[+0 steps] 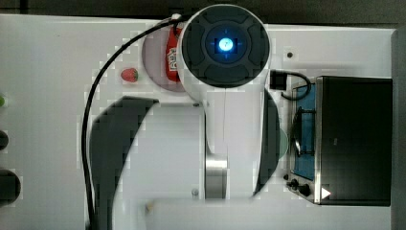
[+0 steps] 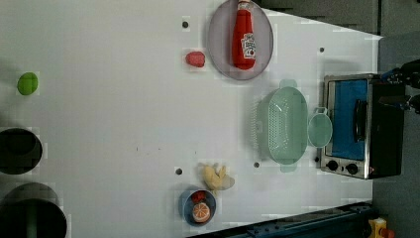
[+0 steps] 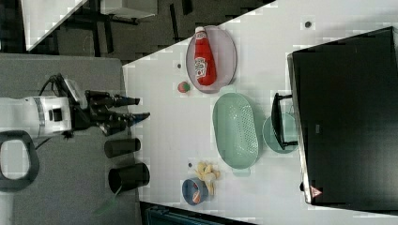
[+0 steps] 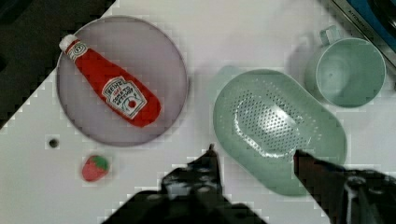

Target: Drag strainer right to left.

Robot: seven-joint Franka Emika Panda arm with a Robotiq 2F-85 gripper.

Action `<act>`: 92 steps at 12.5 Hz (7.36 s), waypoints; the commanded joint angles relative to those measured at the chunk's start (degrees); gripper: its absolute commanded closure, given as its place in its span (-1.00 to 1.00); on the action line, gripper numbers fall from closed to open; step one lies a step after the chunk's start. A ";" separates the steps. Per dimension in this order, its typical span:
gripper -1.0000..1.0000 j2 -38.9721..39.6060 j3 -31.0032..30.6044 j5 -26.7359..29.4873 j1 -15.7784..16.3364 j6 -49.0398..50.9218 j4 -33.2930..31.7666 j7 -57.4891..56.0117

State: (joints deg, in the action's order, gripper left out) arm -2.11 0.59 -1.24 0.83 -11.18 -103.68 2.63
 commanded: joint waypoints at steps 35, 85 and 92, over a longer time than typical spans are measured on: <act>-1.00 24.10 -2.09 3.94 3.25 -55.63 -33.29 39.04; -1.00 30.20 2.06 9.30 35.81 -39.32 -4.82 54.47; -1.00 7.31 23.81 7.67 33.63 -16.12 -4.66 17.92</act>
State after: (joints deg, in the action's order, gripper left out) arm 6.67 20.90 5.86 38.24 -30.05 -108.88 32.12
